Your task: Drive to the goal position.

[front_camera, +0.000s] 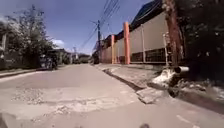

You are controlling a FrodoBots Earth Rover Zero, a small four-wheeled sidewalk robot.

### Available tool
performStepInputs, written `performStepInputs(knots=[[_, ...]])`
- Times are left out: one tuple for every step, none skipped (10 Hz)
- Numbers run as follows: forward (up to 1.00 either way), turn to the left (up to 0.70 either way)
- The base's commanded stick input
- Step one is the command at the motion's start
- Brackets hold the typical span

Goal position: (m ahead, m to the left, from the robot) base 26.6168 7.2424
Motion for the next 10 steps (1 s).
performStepInputs(knots=[[0.7,0.35],[0.7,0.35],[0.7,0.26],[0.7,0.02],[0.7,0.0],[0.7,0.0],[0.7,0.0],[0.7,0.0],[0.7,0.0],[0.7,0.0]])
